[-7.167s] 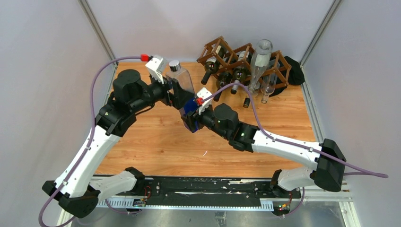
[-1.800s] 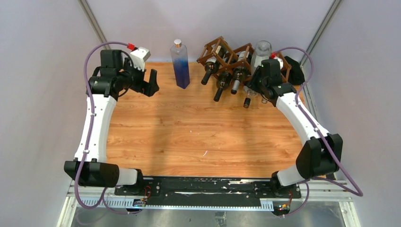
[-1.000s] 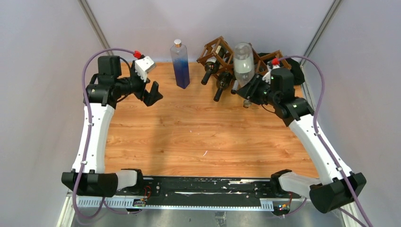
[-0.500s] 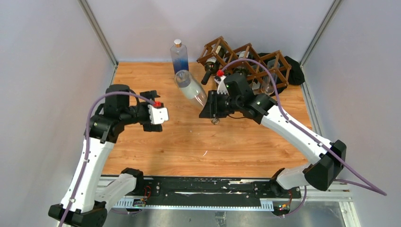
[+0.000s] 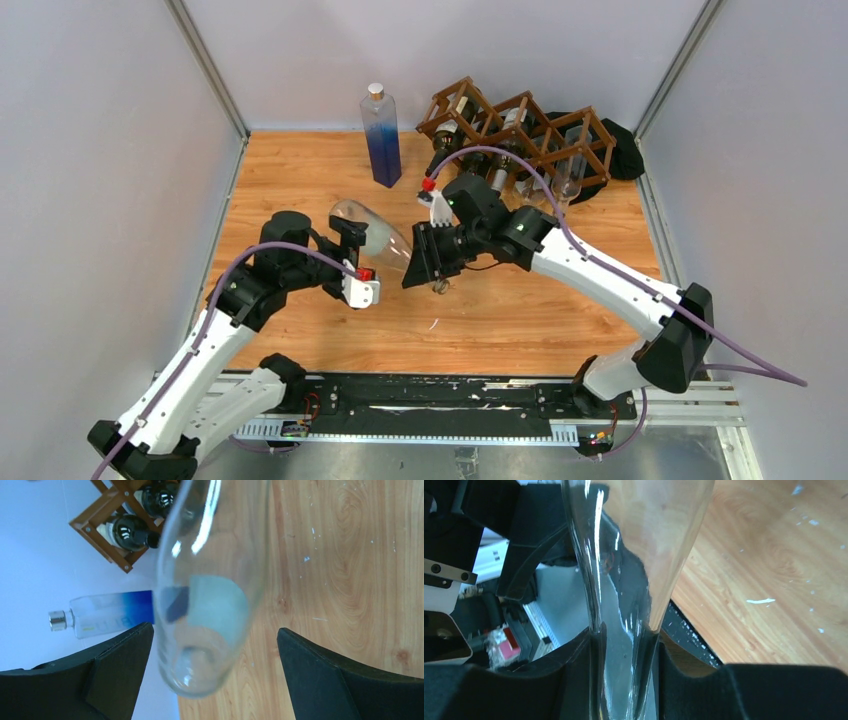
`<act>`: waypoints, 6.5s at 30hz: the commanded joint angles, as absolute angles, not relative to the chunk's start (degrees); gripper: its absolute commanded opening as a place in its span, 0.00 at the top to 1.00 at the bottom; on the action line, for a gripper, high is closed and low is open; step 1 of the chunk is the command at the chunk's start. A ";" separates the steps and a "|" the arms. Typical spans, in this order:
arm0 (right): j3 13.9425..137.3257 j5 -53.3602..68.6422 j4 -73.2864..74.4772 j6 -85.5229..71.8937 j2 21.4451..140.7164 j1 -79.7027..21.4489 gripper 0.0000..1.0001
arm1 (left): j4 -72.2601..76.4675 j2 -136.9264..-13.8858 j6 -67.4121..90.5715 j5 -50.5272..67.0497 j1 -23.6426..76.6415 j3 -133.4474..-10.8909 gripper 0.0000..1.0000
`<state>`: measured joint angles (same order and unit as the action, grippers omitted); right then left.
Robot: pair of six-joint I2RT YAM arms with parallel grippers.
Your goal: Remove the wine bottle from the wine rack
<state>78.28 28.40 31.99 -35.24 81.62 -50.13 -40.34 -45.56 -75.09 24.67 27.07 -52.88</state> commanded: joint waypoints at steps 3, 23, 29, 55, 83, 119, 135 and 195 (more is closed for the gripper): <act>84.17 35.24 25.78 -31.72 81.57 -53.61 1.00 | -33.14 -44.16 -76.69 19.72 32.61 -49.60 0.00; 87.55 35.16 26.30 -29.10 84.99 -58.62 1.00 | -32.14 -44.44 -71.76 12.09 39.90 -46.31 0.15; 85.07 32.68 26.30 -29.01 82.87 -58.10 0.52 | -25.32 -41.86 -67.88 10.58 39.90 -44.07 0.88; 65.94 28.91 13.36 -26.04 62.53 -39.02 0.05 | -22.77 -49.08 -21.31 13.18 39.73 -66.27 1.00; 50.87 30.84 -35.40 -17.07 71.20 -54.98 0.04 | -19.27 -55.53 13.13 48.03 29.79 -78.37 1.00; 51.24 30.79 -22.41 -10.29 68.82 -56.34 1.00 | -17.14 -52.84 14.35 39.35 28.84 -79.37 0.16; 50.73 26.07 -18.35 -9.54 65.92 -56.34 0.10 | -23.68 -55.40 8.14 38.18 26.79 -81.49 1.00; 80.97 6.05 19.33 -26.78 88.17 -31.60 0.06 | 12.36 -104.61 -6.04 29.64 -2.55 -94.42 1.00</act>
